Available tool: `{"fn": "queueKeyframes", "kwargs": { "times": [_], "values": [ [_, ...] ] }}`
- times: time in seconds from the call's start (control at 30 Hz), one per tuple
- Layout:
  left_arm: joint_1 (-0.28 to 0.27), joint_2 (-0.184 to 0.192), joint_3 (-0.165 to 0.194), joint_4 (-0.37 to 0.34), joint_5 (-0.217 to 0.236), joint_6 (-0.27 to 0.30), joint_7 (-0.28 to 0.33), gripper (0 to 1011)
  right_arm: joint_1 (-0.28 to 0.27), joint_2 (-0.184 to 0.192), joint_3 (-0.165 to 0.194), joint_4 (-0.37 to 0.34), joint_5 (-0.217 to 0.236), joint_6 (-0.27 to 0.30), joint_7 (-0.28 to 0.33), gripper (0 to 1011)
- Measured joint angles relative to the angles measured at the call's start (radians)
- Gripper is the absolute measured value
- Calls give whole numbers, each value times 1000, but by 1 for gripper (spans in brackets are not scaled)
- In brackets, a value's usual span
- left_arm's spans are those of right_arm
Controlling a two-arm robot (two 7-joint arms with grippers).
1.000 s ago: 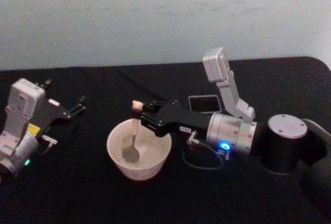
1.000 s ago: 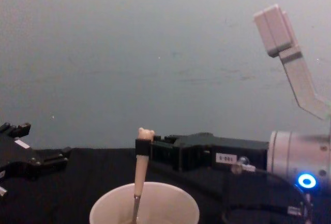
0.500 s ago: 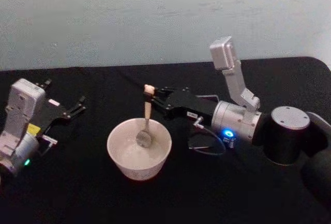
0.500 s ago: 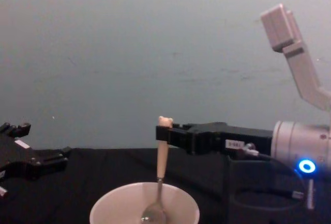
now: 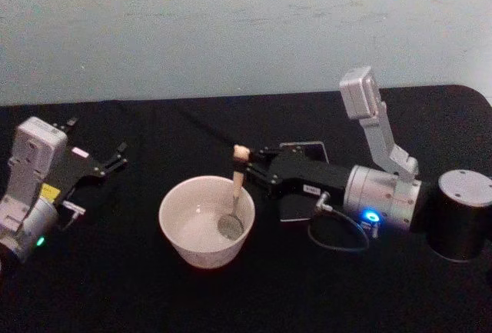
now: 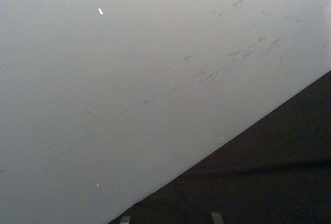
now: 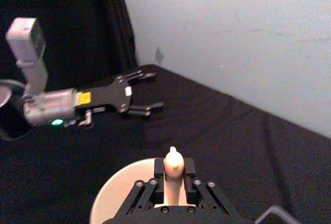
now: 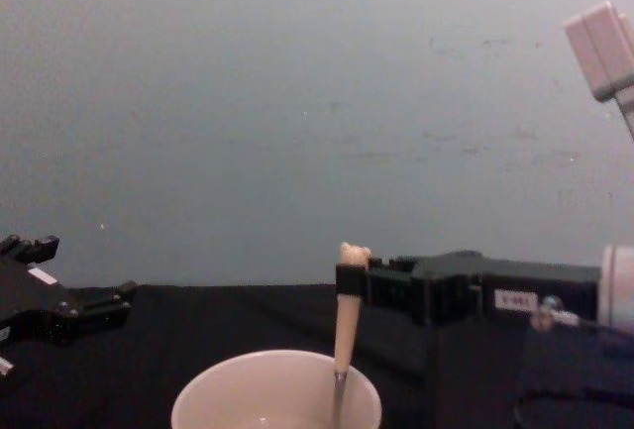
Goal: Pick up the stirring spoon with one hand, stir inside the cup, then place it back in its original position.
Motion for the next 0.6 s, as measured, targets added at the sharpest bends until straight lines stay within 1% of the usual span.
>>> {"fn": "queueKeyframes", "kwargs": {
  "times": [0.17,0.27,0.43,0.6],
  "values": [
    [0,0,0,0,0,0,0,1001,-20,26,-6,-36,17,11,16,221],
    [0,0,0,0,0,0,0,1001,-27,36,-12,-53,28,16,23,221],
    [0,0,0,0,0,0,0,1001,-30,42,-26,-71,46,29,33,218],
    [0,0,0,0,0,0,0,1001,-24,37,-41,-74,54,33,33,221]
  ]
}}
